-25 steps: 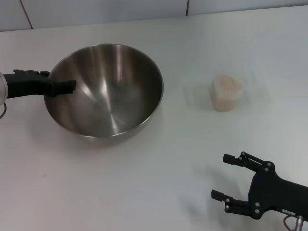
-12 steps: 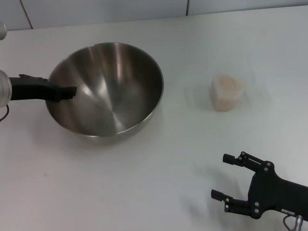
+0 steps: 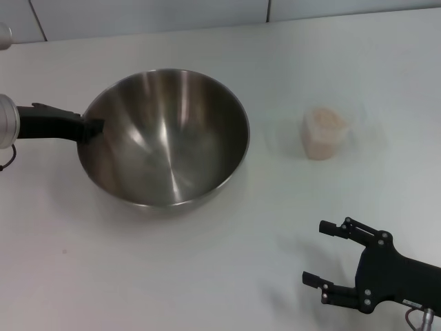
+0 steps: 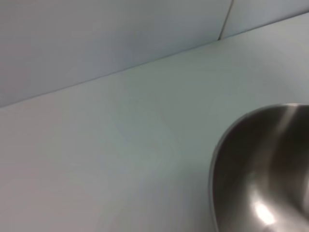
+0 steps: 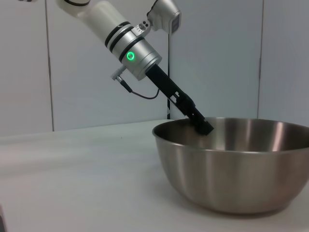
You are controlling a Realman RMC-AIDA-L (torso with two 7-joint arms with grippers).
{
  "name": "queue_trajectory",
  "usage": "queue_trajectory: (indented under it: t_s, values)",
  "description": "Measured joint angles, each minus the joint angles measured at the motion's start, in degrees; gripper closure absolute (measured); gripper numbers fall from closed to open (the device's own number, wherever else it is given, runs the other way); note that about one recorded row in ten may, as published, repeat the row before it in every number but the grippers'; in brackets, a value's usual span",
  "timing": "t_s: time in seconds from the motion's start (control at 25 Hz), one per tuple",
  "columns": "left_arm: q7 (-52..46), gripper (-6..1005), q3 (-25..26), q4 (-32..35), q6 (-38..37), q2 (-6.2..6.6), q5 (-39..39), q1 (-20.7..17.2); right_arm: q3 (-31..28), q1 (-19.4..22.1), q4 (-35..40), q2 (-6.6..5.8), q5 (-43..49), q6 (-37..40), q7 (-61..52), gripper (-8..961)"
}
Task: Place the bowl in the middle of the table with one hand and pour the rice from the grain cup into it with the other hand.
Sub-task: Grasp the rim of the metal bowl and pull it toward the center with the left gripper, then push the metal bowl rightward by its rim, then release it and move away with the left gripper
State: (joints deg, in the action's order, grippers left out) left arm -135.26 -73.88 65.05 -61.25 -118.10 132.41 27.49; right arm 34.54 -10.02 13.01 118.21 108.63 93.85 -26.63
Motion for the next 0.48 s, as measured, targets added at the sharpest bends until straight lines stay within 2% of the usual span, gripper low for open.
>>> queue_trajectory:
  t_s: [0.08,0.32,0.48]
  values:
    - [0.2,731,2.2,-0.7,-1.8,-0.02,-0.1,1.1,0.0,0.0,0.0,0.0,0.0,0.0,0.0,123]
    - [2.7,912,7.8,-4.2,-6.0,0.01,-0.4,4.6,0.0,-0.1,0.1,0.0,0.0,0.0,0.0,124]
    - [3.3,941,10.2,-5.6,-7.3,0.0,-0.5,6.2,0.0,-0.1,0.1,0.0,0.0,0.0,0.0,125]
